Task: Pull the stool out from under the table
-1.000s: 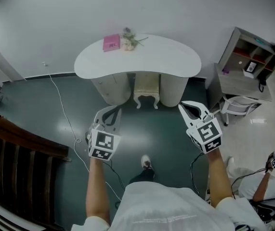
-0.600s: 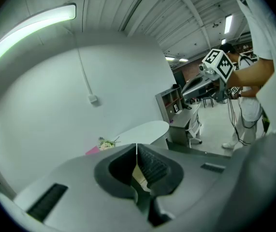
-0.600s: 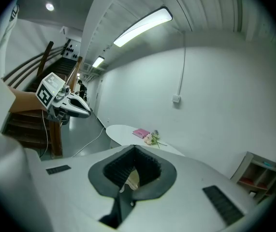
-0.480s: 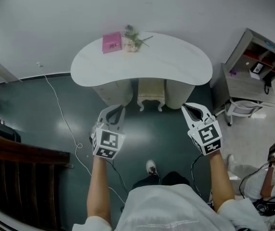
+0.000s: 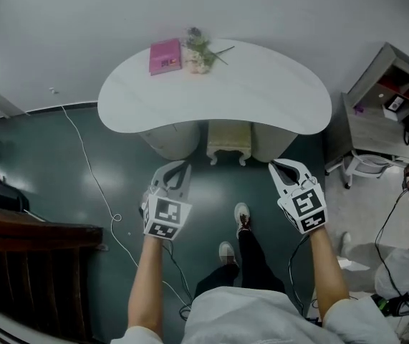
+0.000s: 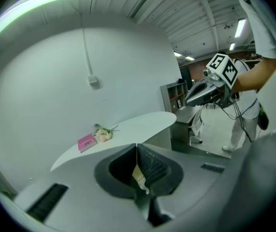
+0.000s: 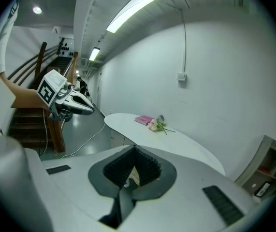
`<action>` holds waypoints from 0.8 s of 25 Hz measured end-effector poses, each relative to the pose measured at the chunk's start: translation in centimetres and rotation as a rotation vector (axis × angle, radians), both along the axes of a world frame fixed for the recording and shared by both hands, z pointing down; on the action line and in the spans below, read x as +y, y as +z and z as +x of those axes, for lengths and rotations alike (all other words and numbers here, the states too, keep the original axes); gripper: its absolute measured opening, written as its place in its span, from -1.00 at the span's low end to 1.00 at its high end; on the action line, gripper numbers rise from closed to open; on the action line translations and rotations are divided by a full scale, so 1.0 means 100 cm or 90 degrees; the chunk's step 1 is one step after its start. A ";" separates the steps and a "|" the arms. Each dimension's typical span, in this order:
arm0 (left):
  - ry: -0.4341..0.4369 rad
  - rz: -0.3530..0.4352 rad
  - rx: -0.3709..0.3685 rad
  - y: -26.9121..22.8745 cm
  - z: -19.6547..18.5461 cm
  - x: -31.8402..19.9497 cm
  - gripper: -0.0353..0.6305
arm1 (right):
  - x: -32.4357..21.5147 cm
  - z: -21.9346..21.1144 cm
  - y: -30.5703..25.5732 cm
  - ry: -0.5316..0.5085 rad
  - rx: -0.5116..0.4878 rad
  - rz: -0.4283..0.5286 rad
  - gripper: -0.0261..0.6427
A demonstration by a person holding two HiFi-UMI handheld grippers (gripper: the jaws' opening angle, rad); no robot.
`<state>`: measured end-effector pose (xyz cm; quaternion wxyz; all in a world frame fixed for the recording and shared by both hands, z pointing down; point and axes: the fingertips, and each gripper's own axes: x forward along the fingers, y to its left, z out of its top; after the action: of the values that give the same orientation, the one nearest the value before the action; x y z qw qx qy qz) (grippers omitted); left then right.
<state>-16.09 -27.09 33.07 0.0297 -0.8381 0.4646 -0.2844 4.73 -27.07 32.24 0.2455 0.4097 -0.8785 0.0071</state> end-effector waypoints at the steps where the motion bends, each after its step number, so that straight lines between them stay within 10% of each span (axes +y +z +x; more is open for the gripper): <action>1: 0.002 0.002 0.016 0.006 0.002 -0.009 -0.84 | -0.010 0.002 0.008 0.004 -0.006 -0.001 -0.88; 5: 0.001 -0.023 0.069 0.044 0.009 -0.043 -0.84 | -0.049 0.008 0.047 0.013 -0.040 0.004 -0.88; 17: -0.026 -0.088 0.023 0.234 0.014 -0.130 -0.83 | -0.139 0.017 0.219 0.020 -0.054 -0.042 -0.72; 20: -0.029 -0.123 0.034 0.285 0.013 -0.144 -0.53 | -0.155 0.019 0.269 0.025 -0.055 -0.068 -0.58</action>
<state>-14.81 -41.49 61.61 -0.0699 -0.8335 0.4546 -0.3060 6.63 -42.53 59.18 0.2290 0.4123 -0.8785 0.0763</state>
